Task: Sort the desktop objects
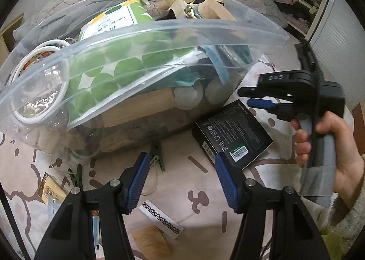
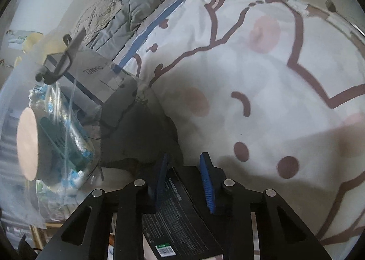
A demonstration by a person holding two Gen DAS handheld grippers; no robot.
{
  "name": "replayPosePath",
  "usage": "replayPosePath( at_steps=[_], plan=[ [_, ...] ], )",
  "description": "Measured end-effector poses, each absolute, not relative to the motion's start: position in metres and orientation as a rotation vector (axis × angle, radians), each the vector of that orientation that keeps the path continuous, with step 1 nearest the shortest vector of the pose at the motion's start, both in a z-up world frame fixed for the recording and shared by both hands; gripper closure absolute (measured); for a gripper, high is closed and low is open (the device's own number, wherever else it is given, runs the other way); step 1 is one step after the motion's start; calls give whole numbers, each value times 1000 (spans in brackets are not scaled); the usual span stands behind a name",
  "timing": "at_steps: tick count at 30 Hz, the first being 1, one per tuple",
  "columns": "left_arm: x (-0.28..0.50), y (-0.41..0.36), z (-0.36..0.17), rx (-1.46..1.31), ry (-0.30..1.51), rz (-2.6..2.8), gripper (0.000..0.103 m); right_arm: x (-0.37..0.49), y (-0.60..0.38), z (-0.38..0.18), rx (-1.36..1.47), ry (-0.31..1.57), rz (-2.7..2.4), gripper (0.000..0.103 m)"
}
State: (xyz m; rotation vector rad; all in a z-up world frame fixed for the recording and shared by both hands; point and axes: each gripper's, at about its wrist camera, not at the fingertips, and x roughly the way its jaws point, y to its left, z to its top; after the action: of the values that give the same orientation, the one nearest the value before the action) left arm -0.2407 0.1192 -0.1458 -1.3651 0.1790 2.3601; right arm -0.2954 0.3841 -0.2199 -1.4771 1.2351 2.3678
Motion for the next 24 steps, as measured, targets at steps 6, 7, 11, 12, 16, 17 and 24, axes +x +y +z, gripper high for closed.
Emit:
replayPosePath(
  at_steps=[6, 7, 11, 12, 16, 17, 24],
  plan=[
    [-244, 113, -146, -1368, 155, 2359, 43, -302, 372, -232, -1542, 1219, 2342, 73],
    [-245, 113, -147, -1372, 148, 2355, 43, -301, 371, -232, -1546, 1216, 2343, 73],
    [-243, 117, -153, -1394, 135, 2329, 43, -298, 364, -231, -1588, 1159, 2356, 73],
    [-242, 119, -154, -1398, 141, 2324, 43, -297, 362, -232, -1605, 1153, 2353, 73],
    [-235, 127, -158, -1408, 185, 2307, 43, -290, 353, -230, -1657, 1090, 2364, 73],
    [-234, 129, -158, -1411, 190, 2302, 43, -289, 350, -229, -1669, 1061, 2369, 73],
    [-228, 140, -162, -1435, 231, 2264, 43, -277, 332, -225, -1792, 918, 2370, 73]
  ],
)
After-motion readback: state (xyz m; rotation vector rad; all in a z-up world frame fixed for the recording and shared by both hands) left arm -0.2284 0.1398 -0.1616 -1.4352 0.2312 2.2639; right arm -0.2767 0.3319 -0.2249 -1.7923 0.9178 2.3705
